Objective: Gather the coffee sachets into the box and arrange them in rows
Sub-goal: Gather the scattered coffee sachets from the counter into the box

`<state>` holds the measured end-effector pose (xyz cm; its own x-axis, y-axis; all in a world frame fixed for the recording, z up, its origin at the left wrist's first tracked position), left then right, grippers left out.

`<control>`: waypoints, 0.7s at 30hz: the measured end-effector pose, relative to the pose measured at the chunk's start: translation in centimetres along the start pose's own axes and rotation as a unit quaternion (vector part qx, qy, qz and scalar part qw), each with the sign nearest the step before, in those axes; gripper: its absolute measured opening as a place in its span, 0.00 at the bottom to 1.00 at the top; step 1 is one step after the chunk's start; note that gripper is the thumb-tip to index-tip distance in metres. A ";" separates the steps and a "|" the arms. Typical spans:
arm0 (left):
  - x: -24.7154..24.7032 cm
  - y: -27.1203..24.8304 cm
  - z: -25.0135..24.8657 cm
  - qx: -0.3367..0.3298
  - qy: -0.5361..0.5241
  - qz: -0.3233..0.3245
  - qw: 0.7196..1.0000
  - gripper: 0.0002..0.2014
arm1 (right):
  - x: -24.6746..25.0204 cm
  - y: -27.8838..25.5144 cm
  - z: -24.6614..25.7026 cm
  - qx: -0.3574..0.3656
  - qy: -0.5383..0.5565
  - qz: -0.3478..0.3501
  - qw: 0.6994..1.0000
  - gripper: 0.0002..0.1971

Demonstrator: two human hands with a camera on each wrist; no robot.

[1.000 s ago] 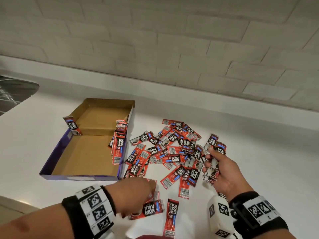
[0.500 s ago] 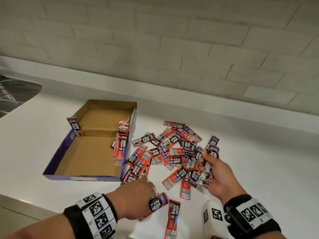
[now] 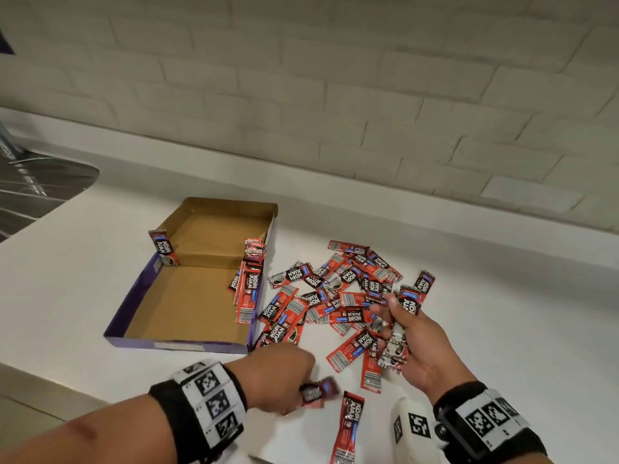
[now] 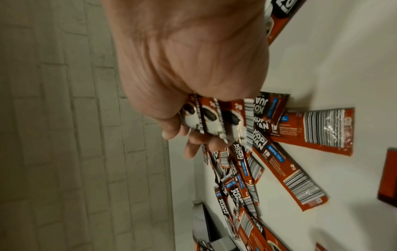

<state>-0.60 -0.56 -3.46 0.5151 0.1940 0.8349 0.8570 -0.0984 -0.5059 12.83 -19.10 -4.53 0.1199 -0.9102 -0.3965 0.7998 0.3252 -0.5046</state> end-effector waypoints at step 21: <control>5.4 2.9 -0.2 0.004 -0.659 -0.282 0.697 0.18 | -6.6 -0.6 -0.3 0.091 -0.022 0.003 0.996 0.06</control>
<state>4.68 0.00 -0.33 -0.3713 0.9283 -0.0206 0.9141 0.3615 -0.1838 11.34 -13.20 -1.80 0.1482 -0.9197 -0.3635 0.8916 0.2833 -0.3533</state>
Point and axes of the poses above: each hand's wrist, its own y-axis towards the middle knuckle, its own x-axis out of the back of the hand, z = x × y, the point moved 2 cm from there along y, towards the middle knuckle, and after that the axes turned 1 degree about -x, right-handed, at the moved point
